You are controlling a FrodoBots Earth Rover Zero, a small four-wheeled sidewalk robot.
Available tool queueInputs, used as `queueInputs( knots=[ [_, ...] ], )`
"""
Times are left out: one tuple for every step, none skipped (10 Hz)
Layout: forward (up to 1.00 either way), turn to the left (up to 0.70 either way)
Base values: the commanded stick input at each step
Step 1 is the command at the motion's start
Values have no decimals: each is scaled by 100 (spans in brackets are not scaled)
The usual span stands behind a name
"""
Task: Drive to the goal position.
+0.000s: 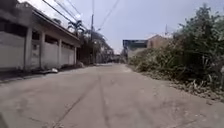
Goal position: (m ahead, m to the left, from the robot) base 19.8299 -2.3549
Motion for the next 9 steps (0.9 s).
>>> queueInputs(
  knots=[
    [100, -2],
    [100, -22],
    [100, -32],
    [100, -34],
    [100, -24],
    [100, -8],
    [100, 0],
    [100, 0],
    [100, 0]
  ],
)
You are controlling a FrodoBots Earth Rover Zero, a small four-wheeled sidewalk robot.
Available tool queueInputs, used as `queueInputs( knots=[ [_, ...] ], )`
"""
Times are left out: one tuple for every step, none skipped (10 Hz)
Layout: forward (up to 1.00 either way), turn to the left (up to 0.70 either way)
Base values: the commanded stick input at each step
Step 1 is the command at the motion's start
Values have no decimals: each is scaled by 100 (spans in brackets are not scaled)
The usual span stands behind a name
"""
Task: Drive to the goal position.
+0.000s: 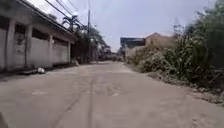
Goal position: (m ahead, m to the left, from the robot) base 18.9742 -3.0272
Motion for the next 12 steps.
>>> queueInputs(
  knots=[
    [100, 0],
    [100, 0],
    [100, 0],
    [100, 0],
    [100, 0],
    [100, 0],
    [100, 0],
    [100, 0],
    [100, 0],
    [100, 0],
    [100, 0],
    [100, 0]
  ],
)
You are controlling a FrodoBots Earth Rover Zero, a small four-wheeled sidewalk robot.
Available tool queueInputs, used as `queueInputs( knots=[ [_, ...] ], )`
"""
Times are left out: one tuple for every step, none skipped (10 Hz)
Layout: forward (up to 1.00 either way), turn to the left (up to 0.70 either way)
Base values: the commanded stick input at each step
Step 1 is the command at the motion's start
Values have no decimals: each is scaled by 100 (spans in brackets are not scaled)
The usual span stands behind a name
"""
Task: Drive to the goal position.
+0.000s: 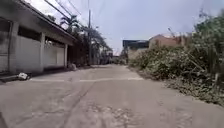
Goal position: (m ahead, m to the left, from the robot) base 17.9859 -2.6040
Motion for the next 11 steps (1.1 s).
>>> queueInputs(
  knots=[
    [100, 0],
    [100, 0],
    [100, 0],
    [100, 0],
    [100, 0],
    [100, 0],
    [100, 0],
    [100, 0],
    [100, 0],
    [100, 0],
    [100, 0]
  ],
)
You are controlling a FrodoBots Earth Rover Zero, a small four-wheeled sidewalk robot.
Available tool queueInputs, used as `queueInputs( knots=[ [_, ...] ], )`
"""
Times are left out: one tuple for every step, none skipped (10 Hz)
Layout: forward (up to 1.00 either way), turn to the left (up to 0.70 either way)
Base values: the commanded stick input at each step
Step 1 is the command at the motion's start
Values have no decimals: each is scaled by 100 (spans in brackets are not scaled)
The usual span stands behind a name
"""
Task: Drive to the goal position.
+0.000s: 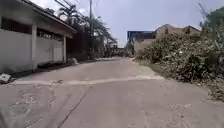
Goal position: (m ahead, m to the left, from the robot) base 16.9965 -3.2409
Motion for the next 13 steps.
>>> queueInputs(
  knots=[
    [100, 0],
    [100, 0],
    [100, 0],
    [100, 0],
    [100, 0],
    [100, 0],
    [100, 0],
    [100, 0],
    [100, -2],
    [100, -4],
    [100, -13],
    [100, -25],
    [100, -26]
  ],
)
